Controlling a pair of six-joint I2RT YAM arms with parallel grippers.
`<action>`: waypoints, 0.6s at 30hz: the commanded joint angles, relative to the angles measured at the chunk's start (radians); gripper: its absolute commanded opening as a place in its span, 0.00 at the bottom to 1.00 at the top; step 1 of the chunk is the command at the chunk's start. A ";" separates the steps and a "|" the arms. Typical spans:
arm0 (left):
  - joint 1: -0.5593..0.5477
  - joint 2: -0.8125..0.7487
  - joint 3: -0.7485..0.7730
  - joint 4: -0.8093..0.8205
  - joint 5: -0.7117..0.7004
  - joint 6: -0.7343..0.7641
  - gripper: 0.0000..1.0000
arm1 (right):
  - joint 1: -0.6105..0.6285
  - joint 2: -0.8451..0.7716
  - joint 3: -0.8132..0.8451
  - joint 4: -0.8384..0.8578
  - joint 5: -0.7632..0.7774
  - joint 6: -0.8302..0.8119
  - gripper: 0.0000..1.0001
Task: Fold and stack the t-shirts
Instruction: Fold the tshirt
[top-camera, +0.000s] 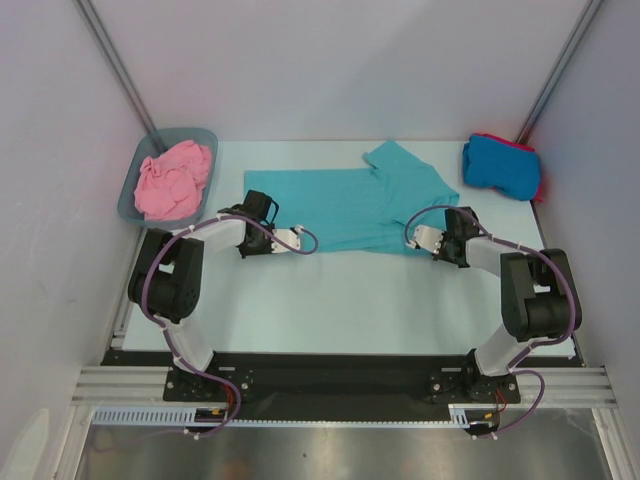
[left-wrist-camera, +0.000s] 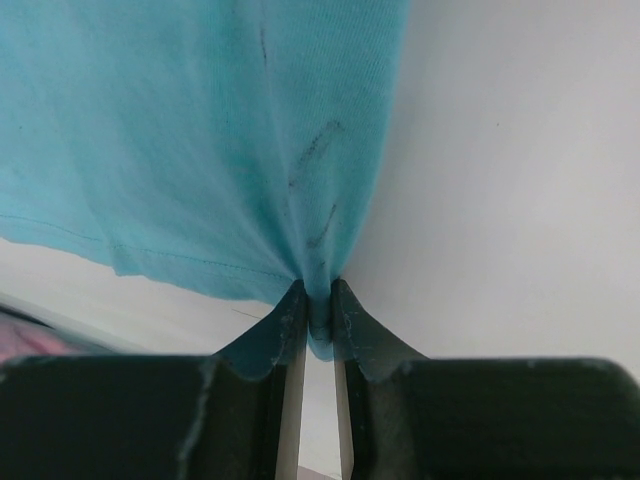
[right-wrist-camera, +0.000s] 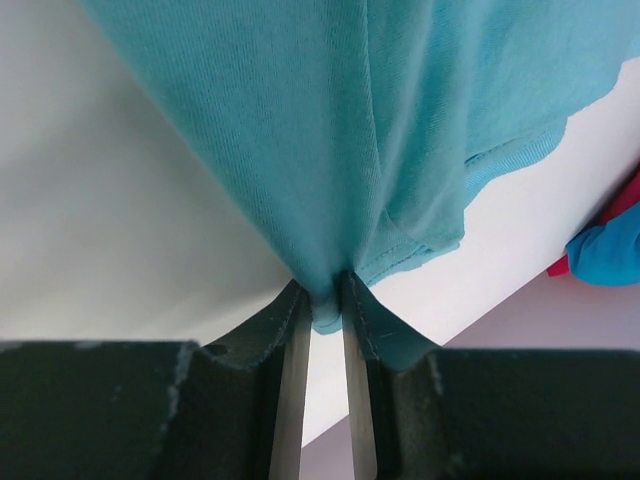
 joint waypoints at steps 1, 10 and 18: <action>0.017 -0.036 0.016 -0.031 -0.018 0.027 0.19 | -0.022 -0.023 -0.026 -0.008 0.002 -0.029 0.24; 0.027 -0.034 0.016 -0.040 -0.017 0.040 0.20 | -0.051 -0.067 -0.115 0.041 -0.012 -0.178 0.22; 0.030 -0.026 0.016 -0.053 -0.020 0.052 0.24 | -0.080 -0.073 -0.139 0.069 -0.018 -0.247 0.22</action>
